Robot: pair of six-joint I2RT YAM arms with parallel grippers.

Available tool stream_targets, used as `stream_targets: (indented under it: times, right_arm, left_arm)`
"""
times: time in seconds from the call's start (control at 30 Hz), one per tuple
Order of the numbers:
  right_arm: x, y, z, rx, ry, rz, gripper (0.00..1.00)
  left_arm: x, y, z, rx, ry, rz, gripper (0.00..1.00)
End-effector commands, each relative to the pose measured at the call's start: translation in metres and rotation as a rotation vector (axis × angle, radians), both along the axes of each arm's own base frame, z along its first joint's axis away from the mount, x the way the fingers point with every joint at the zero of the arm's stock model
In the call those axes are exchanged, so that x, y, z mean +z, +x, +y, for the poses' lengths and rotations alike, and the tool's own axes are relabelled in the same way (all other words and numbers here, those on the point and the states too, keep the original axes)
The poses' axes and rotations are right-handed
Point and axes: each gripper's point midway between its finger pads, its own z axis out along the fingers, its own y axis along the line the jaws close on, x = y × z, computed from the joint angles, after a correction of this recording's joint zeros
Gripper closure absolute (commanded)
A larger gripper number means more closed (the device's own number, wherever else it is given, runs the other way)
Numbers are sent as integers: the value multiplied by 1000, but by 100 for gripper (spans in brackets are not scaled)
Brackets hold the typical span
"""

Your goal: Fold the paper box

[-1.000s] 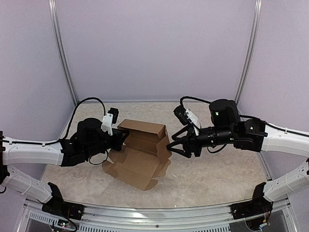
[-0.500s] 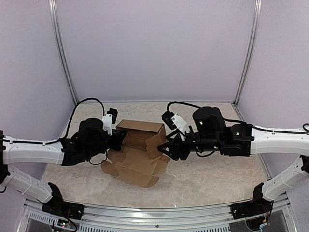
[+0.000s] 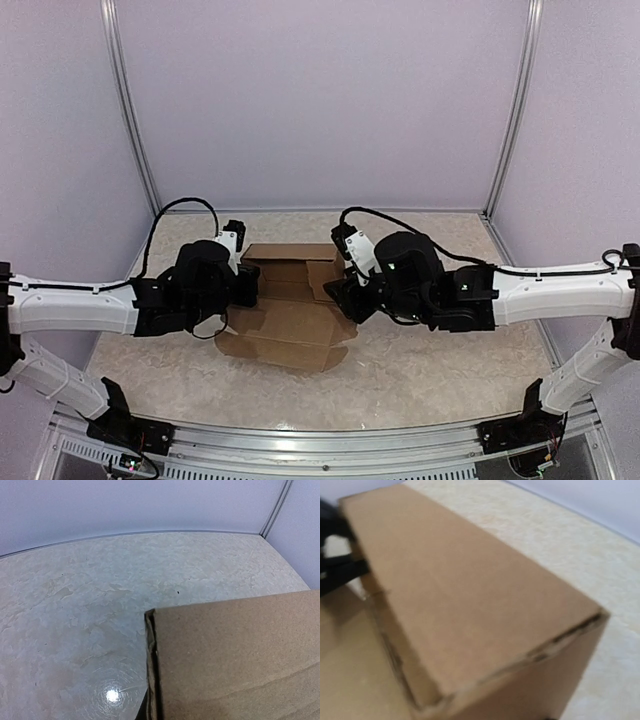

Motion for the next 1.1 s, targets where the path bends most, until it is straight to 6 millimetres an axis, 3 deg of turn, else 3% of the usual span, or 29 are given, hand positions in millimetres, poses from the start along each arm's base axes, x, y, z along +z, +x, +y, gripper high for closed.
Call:
stream_targets:
  times: [0.0, 0.57, 0.9, 1.07]
  right_arm:
    - [19, 13, 7, -105, 92, -56, 51]
    - [8, 36, 27, -297, 129, -143, 76]
    - [3, 41, 46, -375, 94, -219, 100]
    - [4, 38, 51, -400, 117, -240, 100]
  left_arm:
    - [7, -5, -11, -1, -15, 17, 100]
    - [0, -8, -21, 18, -31, 67, 100]
    - [-6, -9, -30, 3, -26, 84, 100]
    - [-5, -8, -28, 24, -32, 87, 100]
